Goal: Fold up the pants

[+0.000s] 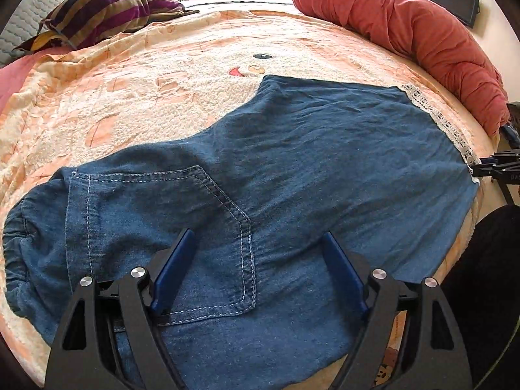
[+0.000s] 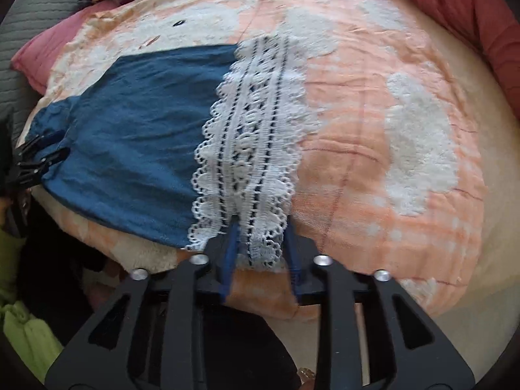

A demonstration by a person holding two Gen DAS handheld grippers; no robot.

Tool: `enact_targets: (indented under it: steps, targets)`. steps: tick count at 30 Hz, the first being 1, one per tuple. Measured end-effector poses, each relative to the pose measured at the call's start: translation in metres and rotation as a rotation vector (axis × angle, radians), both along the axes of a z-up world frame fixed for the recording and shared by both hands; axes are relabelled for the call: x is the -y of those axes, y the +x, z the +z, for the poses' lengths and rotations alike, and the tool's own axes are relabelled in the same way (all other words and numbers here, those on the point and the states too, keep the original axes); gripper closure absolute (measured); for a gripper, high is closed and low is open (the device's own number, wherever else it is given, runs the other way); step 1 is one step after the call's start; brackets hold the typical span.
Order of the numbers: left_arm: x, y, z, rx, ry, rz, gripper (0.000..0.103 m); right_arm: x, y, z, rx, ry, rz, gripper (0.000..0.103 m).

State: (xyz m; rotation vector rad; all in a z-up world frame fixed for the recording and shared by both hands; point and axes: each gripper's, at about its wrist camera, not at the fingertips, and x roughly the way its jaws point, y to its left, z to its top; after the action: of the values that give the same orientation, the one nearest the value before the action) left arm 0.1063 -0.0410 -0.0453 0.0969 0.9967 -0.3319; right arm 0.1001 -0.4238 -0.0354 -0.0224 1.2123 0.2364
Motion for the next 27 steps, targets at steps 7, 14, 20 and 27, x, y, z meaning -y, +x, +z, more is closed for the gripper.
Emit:
enact_targets:
  steps: [7, 14, 20, 27]
  targets:
    - [-0.043, 0.002, 0.042, 0.117, -0.078, 0.115, 0.024, -0.020, -0.027, 0.057, 0.268, -0.098, -0.024, 0.046]
    - [-0.027, 0.005, 0.042, 0.112, -0.115, 0.084, 0.024, -0.125, -0.001, 0.065, 0.360, -0.012, 0.223, 0.035]
    - [0.003, 0.041, 0.013, 0.001, -0.099, 0.045, 0.024, -0.197, 0.062, 0.012, 0.219, -0.026, 0.350, 0.034]
    - [-0.029, 0.053, 0.002, -0.038, -0.125, 0.119, 0.028, -0.171, 0.084, -0.015, 0.146, -0.123, 0.222, 0.023]
